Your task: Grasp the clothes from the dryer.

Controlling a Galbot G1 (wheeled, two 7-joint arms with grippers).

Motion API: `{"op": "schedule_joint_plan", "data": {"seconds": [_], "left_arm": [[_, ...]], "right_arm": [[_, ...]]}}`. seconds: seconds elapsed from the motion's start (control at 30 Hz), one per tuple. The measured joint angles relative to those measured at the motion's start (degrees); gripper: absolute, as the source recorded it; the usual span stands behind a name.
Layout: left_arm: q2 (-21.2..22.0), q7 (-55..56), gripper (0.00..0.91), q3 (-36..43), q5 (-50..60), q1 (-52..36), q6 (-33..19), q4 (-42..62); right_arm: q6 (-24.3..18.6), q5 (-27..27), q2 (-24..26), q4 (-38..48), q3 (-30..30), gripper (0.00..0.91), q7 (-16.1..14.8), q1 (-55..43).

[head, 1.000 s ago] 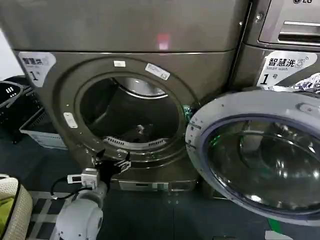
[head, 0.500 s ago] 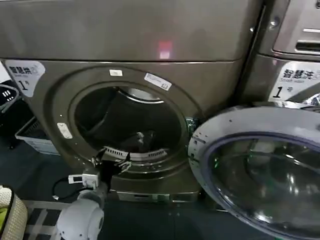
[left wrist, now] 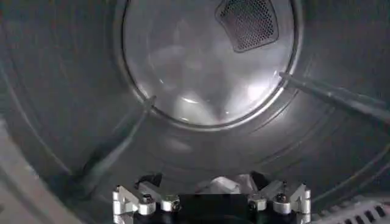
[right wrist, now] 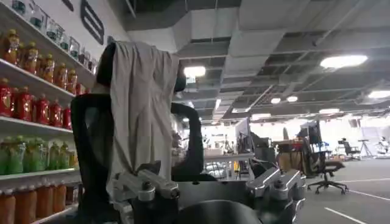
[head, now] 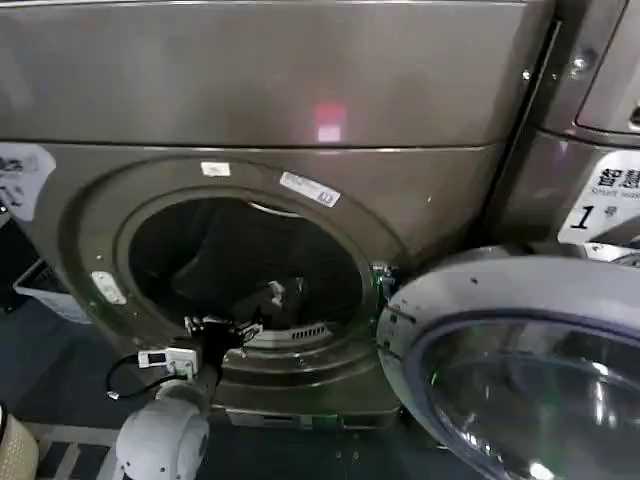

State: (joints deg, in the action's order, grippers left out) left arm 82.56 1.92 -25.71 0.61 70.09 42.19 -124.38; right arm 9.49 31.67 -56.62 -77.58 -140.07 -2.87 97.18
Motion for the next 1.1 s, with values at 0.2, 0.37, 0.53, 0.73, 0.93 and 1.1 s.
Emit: {"op": "schedule_joint_plan", "data": {"seconds": [0.2,0.37,0.53,0.73,0.93,1.1], "left_arm": [[0.0,-0.1,0.907,1.3,0.5,-4.3,0.0,5.0],[-0.6,-1.3,0.907,2.1,2.2,-8.8,0.0,10.8],[-2.1,-10.8,0.907,1.6,11.5,-12.8,0.0,14.6],[-3.8,-33.2,0.907,0.4,30.8,-15.7,0.0,17.6],[-4.7,-51.5,0.907,-0.7,44.3,-19.7,-6.9,21.6],[-5.0,-63.0,0.907,-0.9,49.4,-23.6,-21.7,25.4]], "right_arm": [[-0.1,0.1,0.3,0.0,0.3,0.907,-0.1,0.1],[-0.1,0.1,0.3,-0.2,0.3,0.907,-0.2,0.4],[-0.1,0.1,0.3,-0.8,0.5,0.907,-0.2,0.4],[-0.1,0.1,0.5,-1.4,0.8,0.907,-0.2,0.7],[-0.1,-0.1,0.9,-1.4,0.8,0.907,-0.1,1.0],[0.0,-0.4,1.1,-1.7,1.3,0.907,0.0,0.7]]}}
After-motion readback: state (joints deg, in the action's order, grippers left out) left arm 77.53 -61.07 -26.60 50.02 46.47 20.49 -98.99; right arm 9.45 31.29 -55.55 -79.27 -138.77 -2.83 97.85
